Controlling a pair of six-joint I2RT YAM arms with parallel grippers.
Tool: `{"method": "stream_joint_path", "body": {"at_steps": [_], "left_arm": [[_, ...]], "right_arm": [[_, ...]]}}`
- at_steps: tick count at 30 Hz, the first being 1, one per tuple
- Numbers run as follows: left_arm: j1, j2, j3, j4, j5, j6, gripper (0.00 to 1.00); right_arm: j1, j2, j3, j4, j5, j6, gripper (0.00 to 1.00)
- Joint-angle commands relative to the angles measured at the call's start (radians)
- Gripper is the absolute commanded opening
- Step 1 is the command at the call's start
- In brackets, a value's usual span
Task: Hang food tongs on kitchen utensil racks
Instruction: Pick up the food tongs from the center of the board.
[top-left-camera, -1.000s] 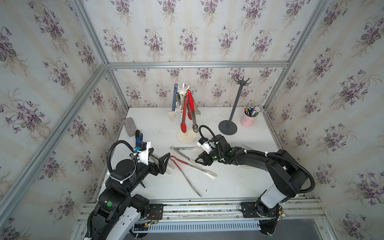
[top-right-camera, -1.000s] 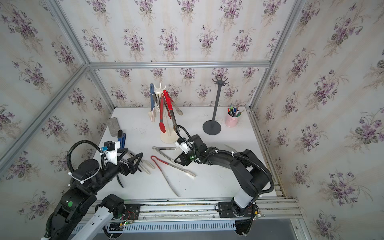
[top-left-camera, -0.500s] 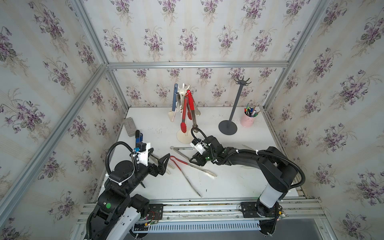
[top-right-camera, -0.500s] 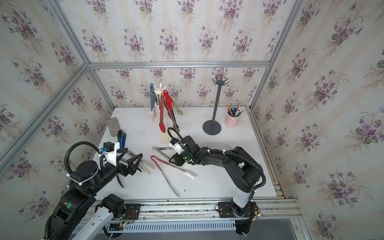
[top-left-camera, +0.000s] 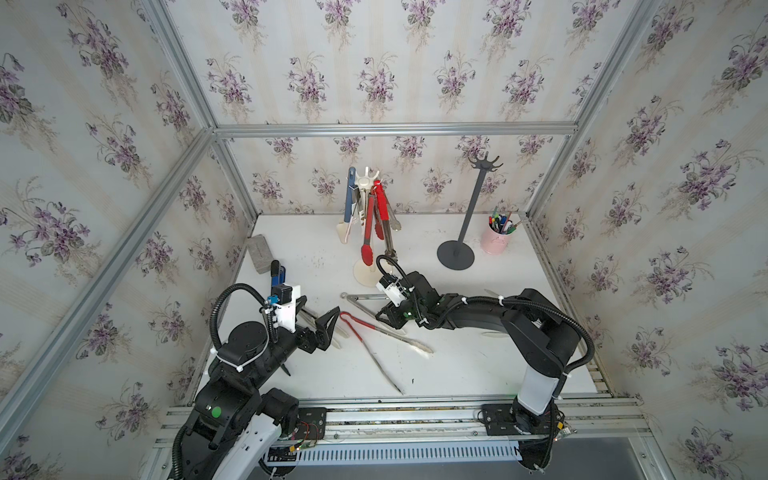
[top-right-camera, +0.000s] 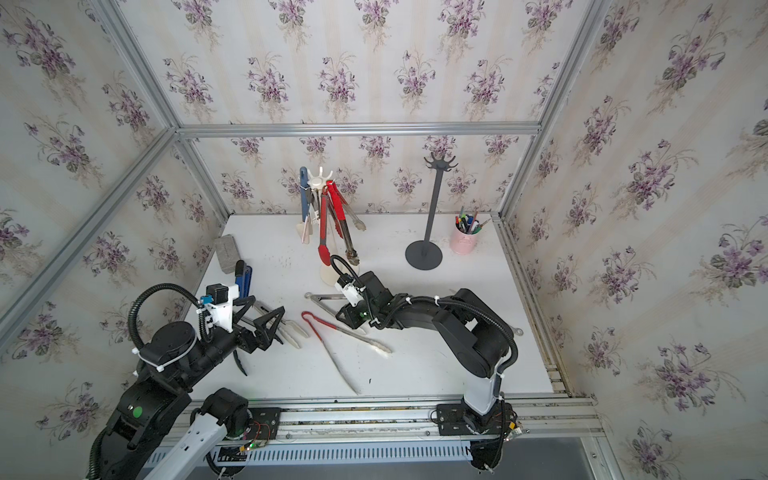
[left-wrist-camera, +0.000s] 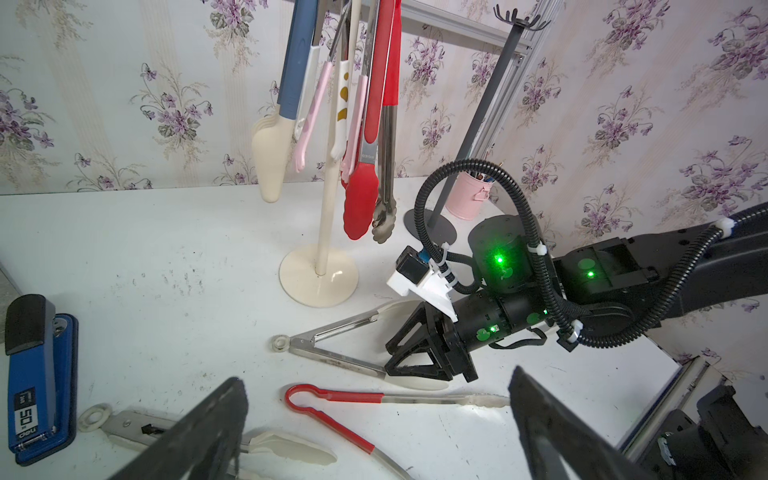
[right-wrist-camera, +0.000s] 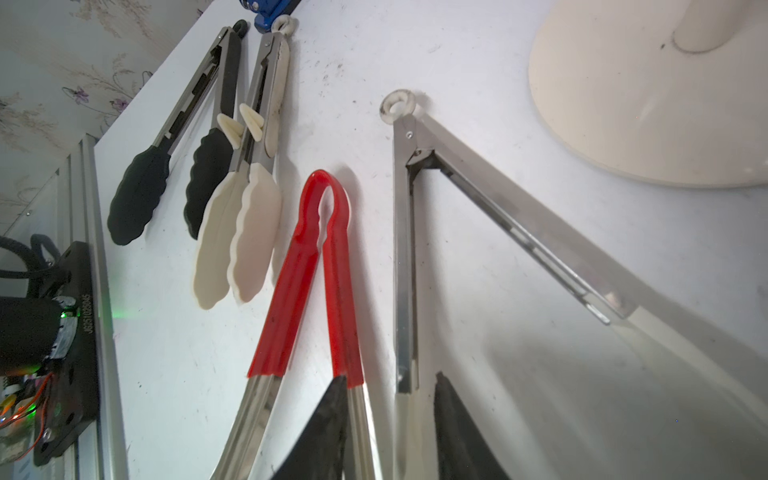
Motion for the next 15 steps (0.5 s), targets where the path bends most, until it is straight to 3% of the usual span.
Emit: {"method": "stream_joint_path", "body": {"at_steps": [1, 15], "left_arm": [[0.001, -0.003, 0.006, 0.000, -0.016, 0.009, 0.99], [0.000, -0.007, 0.003, -0.007, -0.025, 0.010, 0.99]], "right_arm": [[0.012, 0.026, 0.031, -0.018, 0.033, -0.022, 0.33], [0.042, 0.109, 0.134, -0.131, 0.100, -0.059, 0.26]]}}
